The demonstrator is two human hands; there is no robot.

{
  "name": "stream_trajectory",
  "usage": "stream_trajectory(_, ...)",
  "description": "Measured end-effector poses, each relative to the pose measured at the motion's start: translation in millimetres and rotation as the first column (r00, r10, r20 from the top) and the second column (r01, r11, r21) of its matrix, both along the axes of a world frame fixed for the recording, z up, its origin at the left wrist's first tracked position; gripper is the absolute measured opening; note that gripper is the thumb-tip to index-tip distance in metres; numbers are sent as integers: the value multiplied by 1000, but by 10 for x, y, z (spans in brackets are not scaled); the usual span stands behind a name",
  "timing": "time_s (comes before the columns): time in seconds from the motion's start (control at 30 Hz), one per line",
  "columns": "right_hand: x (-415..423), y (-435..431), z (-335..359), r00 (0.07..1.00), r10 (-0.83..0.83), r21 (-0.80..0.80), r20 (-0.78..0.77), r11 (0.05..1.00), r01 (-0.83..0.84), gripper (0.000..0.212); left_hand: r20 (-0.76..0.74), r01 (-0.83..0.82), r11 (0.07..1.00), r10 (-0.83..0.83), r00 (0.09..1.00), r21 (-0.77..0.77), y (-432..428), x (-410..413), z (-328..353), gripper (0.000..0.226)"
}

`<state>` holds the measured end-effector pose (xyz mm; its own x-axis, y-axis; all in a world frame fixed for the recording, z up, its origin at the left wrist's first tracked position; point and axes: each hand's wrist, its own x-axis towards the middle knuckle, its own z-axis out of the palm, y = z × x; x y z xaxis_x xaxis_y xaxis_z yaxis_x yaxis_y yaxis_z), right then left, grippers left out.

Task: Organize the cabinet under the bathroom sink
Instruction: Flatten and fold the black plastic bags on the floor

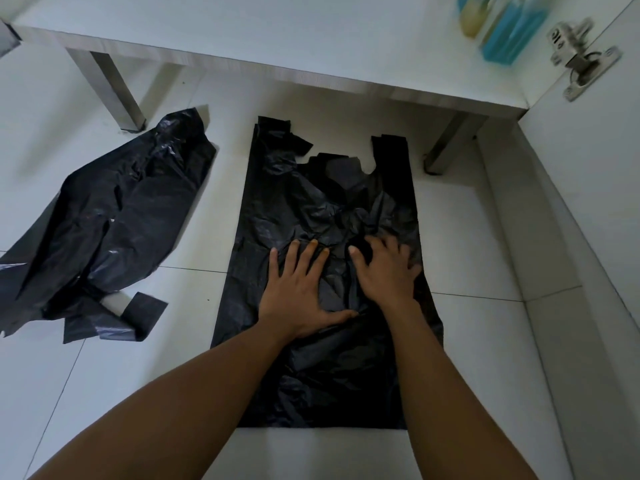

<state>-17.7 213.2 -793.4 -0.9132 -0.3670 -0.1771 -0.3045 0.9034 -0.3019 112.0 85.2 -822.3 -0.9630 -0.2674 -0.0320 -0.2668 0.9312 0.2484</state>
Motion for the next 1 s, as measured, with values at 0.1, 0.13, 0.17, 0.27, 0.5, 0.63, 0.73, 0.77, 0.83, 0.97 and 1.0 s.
stream_trajectory(0.1,13,114,-144,998,28,-21,-56,999,-29,55,5,-29,999,29,1000,22,8,0,22,121)
stream_trajectory(0.13,36,149,-180,995,49,-15,-85,999,-50,56,10,-35,999,35,999,29,4,-2,29,119)
stream_trajectory(0.17,59,170,-205,991,71,0,-110,997,-71,57,8,-40,998,39,999,39,-4,-3,33,117)
stream_trajectory(0.27,86,175,-224,989,73,28,-127,997,-70,59,-57,-60,982,72,996,177,-40,-21,56,108)
stream_trajectory(0.5,84,170,-235,989,63,11,-135,998,-62,58,-247,-73,993,94,964,91,-245,-75,209,77)
stream_trajectory(0.63,-28,153,-138,996,62,-20,-57,998,-63,56,-52,-7,1000,7,999,-5,-258,-138,151,88)
stream_trajectory(0.73,-163,149,-14,999,52,-35,-9,998,-52,49,-50,-5,1000,4,999,-17,-250,-138,34,85)
stream_trajectory(0.77,-239,128,45,999,38,-54,-19,998,-39,45,-63,-12,1000,11,998,-24,-239,-121,3,84)
stream_trajectory(0.83,-438,51,177,998,-26,-140,-64,990,17,34,-92,-18,999,15,996,-34,-236,-105,-40,84)
stream_trajectory(0.97,-1092,-152,266,983,-92,-171,-159,983,64,28,-103,-15,999,12,995,-29,-237,-136,-67,84)
stream_trajectory(1.0,-1288,-214,266,985,-80,-149,-155,987,57,32,-103,-16,1000,13,995,-25,-238,-141,-70,84)
